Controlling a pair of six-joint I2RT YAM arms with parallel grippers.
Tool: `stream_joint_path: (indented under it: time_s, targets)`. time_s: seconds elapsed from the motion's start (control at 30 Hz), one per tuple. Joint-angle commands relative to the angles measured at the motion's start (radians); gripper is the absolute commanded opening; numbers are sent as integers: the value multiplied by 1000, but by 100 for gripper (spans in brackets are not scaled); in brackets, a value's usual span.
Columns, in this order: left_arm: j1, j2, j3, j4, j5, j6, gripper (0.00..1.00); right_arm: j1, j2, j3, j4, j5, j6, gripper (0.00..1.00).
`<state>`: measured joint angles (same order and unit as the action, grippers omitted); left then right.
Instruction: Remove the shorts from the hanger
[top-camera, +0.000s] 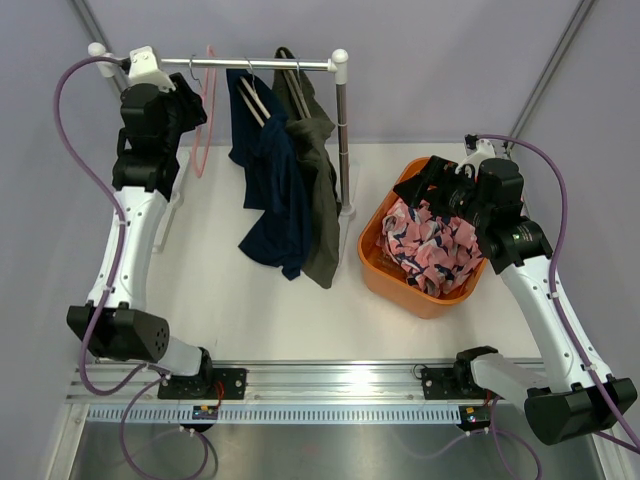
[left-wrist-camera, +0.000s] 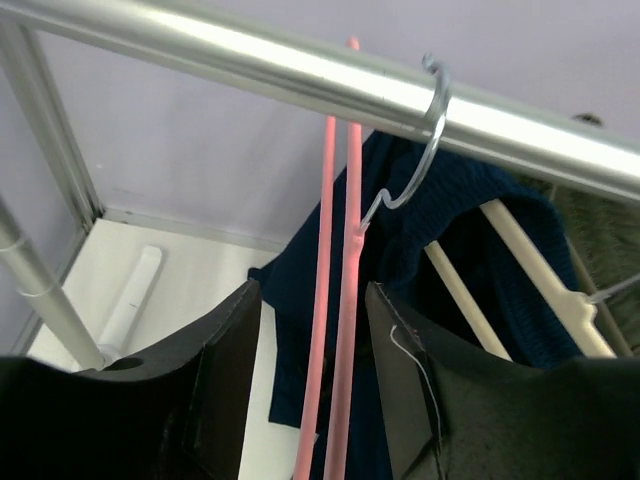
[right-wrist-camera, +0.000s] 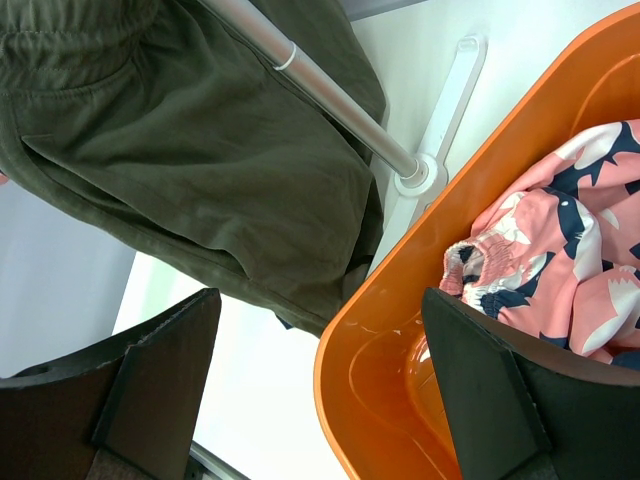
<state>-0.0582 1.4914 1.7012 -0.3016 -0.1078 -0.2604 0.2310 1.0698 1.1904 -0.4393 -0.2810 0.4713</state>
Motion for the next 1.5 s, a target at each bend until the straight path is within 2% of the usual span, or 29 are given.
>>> stream_joint_path:
  time_s: [0.0,0.2,0.33,0.53,0.7,0.87,1.1,1.47]
  targets:
    - [-5,-92,-26,113,-72,12,52,-1,-21,-2,7,-9,0,90]
    - [-64,-155,6,61,-102,36,52,-1,-41,-11,1,-4,4,90]
    - [-204,-184,24,29,-202,82,52,-1,-53,-15,-10,6,1,90]
    - [-347,-128,109,-60,-282,46,52,-1,-62,-8,-38,17,-10,90]
    - [-373,-63,146,-60,-277,-10,51,-1,-79,-9,-62,34,-20,90]
    - [-384,53,277,-132,-254,-36,51,1,-85,-14,-78,46,-30,90]
    - [-388,135,359,-183,-253,-53,51,-1,-87,-20,-78,57,-39,90]
    - [-388,199,368,-188,-337,-48,51,-1,-87,-32,-82,63,-51,90]
